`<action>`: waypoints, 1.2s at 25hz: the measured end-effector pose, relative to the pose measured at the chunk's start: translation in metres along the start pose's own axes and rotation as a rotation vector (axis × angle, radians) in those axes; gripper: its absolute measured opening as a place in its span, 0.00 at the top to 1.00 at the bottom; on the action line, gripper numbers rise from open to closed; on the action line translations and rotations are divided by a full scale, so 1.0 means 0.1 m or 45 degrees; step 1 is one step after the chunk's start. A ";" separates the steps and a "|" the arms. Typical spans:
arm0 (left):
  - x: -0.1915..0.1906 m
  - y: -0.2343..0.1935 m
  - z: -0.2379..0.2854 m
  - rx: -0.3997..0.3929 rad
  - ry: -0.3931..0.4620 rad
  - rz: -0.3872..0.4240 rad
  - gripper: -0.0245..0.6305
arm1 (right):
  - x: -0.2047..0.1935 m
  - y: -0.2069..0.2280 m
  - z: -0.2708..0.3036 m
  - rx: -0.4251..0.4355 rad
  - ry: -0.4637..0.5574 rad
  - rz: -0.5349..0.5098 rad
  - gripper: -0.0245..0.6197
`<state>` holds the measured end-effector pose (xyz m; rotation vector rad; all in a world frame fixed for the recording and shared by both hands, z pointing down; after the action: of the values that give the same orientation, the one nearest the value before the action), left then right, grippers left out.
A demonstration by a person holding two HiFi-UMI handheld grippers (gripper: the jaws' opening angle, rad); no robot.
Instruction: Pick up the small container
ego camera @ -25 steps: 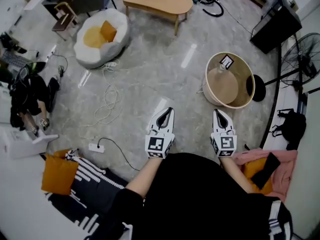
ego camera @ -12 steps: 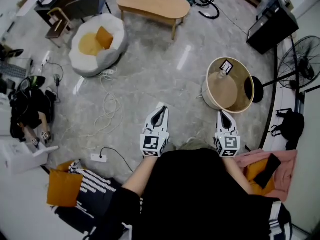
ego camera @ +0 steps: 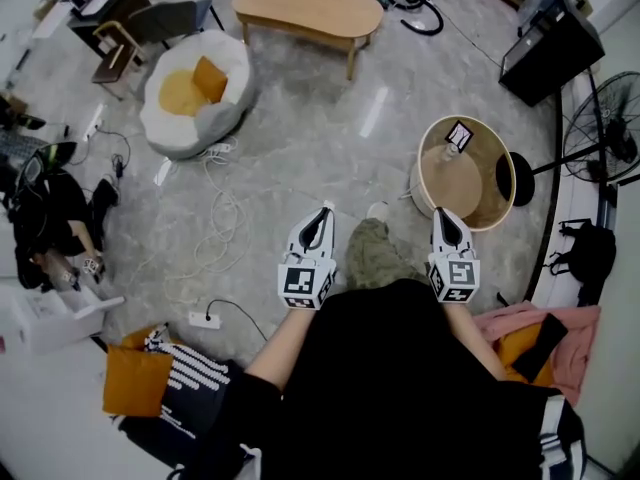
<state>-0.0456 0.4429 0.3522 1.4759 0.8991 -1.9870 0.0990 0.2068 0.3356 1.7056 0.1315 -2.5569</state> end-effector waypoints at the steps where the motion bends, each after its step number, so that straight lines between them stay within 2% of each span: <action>1: -0.01 0.01 0.09 -0.001 -0.004 -0.002 0.91 | 0.00 0.05 0.07 0.002 0.004 0.005 0.93; 6: -0.02 0.12 0.72 -0.055 -0.041 0.035 0.91 | -0.04 0.46 0.42 -0.035 0.030 0.066 0.93; 12: 0.08 0.40 1.81 -0.147 -0.101 0.108 0.91 | -0.12 1.29 0.87 -0.126 0.007 0.149 0.93; 17: 0.14 0.75 3.06 -0.243 -0.219 0.098 0.91 | -0.15 2.25 1.37 -0.228 -0.083 0.267 0.93; 20: 0.18 0.99 3.77 -0.303 -0.236 0.105 0.91 | -0.15 2.77 1.58 -0.255 -0.120 0.295 0.93; 24: 0.16 1.25 4.12 -0.346 -0.219 0.123 0.91 | -0.28 3.08 1.53 -0.265 -0.158 0.278 0.93; 30: 0.00 1.52 4.29 -0.373 -0.248 0.145 0.91 | -0.41 3.34 1.46 -0.290 -0.136 0.287 0.93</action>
<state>-0.2039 0.0192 0.4032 1.1249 0.9520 -1.7919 0.0146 -0.1404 0.4180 1.4136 0.2033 -2.3597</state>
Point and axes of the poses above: the fingertips, and each gripper's own axes: z forward along the fingers, y to its right, x out of its top, the point moved 5 cm from there along -z, backward along the fingers, and after that the axes turned 9 degrees about x, right-handed, at the moved point
